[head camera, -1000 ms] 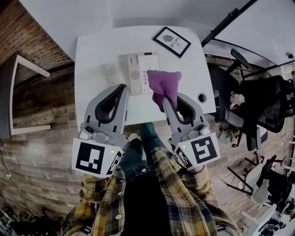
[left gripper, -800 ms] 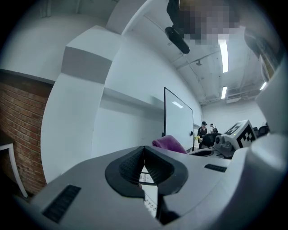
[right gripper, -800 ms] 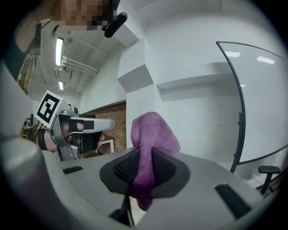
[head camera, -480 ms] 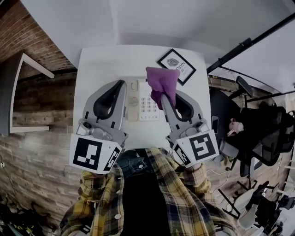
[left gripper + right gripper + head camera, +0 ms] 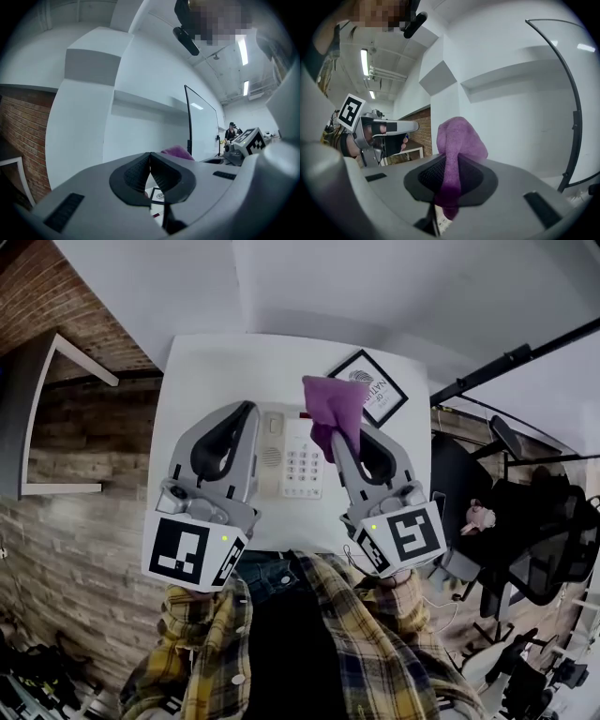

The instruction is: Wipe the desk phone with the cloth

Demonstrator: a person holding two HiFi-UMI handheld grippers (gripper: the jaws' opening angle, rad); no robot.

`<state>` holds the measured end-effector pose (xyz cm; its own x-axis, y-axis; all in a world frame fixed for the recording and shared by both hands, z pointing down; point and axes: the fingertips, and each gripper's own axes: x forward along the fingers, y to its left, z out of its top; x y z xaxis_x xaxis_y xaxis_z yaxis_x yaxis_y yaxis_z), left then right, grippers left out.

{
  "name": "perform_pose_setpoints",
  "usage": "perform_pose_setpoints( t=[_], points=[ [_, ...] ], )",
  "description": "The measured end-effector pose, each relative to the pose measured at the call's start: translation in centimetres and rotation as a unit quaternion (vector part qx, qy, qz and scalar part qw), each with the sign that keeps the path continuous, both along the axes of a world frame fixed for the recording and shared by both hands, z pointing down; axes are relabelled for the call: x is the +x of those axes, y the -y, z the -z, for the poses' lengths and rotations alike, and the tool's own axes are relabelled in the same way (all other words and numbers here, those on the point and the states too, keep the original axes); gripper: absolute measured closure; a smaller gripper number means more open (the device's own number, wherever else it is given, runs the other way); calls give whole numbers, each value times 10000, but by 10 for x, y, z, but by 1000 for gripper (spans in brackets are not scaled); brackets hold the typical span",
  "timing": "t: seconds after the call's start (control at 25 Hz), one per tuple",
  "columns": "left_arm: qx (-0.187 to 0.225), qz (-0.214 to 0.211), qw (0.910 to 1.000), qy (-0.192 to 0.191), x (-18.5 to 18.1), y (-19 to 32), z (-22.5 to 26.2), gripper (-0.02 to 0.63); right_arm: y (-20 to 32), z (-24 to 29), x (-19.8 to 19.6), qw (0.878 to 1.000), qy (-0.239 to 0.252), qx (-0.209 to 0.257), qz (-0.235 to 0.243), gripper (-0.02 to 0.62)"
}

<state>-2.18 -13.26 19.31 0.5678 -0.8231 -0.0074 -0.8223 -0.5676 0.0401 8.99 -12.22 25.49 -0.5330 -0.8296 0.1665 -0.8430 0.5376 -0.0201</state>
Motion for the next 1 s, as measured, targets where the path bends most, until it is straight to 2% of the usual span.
perform_pose_setpoints(
  t=[0.36, 0.56, 1.0],
  points=[
    [-204, -49, 9998, -16, -15, 13, -15, 591, 16, -20, -18, 9994, -179, -256, 146, 532],
    [-381, -23, 9993, 44, -24, 17, -35, 591, 29, -52, -26, 9974, -302, -601, 269, 531],
    [-763, 13, 9971, -63, -37, 29, -86, 591, 52, -129, -54, 9859, -943, -1244, 610, 531]
  ],
)
